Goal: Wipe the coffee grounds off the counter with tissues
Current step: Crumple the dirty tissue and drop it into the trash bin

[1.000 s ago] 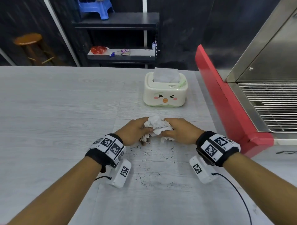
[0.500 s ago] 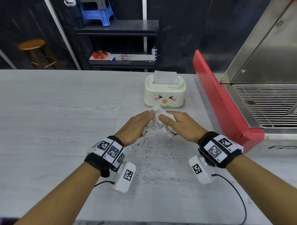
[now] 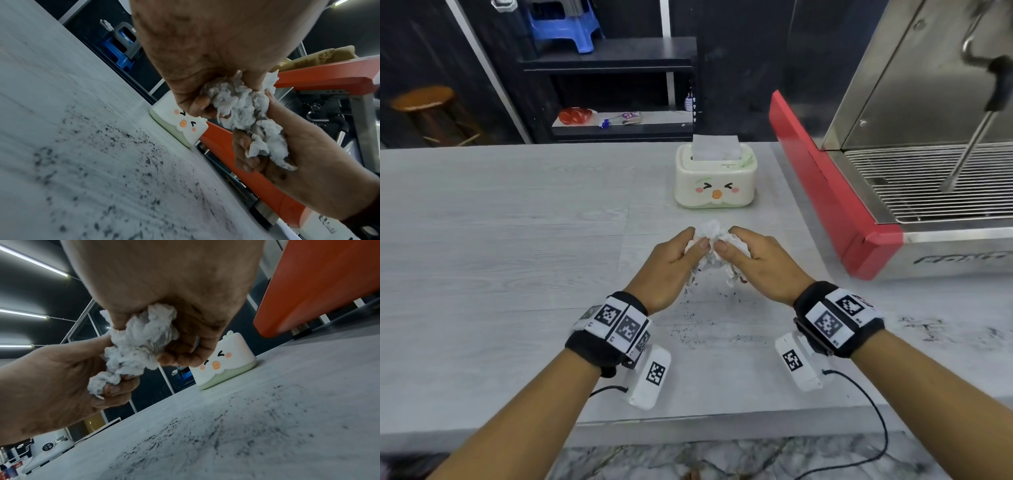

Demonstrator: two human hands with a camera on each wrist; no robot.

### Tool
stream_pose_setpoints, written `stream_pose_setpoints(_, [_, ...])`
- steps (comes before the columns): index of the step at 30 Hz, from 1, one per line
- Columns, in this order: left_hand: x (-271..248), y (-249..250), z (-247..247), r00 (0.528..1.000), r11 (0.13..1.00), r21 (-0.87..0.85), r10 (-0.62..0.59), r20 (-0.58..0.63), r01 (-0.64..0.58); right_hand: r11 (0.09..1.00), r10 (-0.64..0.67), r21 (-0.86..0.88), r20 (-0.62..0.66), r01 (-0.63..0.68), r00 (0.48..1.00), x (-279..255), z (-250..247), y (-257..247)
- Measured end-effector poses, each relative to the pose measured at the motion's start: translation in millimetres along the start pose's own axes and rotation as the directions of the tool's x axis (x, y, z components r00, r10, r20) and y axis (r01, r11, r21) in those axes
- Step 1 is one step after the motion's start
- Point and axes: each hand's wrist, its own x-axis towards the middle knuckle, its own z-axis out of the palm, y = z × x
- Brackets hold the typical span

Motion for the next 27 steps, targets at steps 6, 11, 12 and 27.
stream_pose_setpoints(6, [-14.4,17.0,29.9,0.998,0.998,0.029,0.056,0.036,-0.057,1.000,0.016,0.022,-0.036,-0.015,0.999,-37.8,-15.4,11.2])
stream_pose_setpoints(11, [-20.3,31.1,72.6,0.994,0.996,0.061,0.060,0.091,-0.066,1.000,0.023,-0.004,-0.073,-0.024,0.997,-80.8,-44.4,27.7])
stream_pose_setpoints(12, [-21.6,35.6,84.2,0.993,0.996,0.063,0.064,0.098,-0.070,1.000,0.018,-0.013,-0.081,-0.019,0.997,-90.9,-52.0,31.8])
stream_pose_setpoints(27, [-22.4,108.1,277.6,0.962,0.985,0.021,0.160,0.222,-0.169,0.988,0.147,-0.004,-0.265,-0.153,0.953,-244.4,-176.4,93.4])
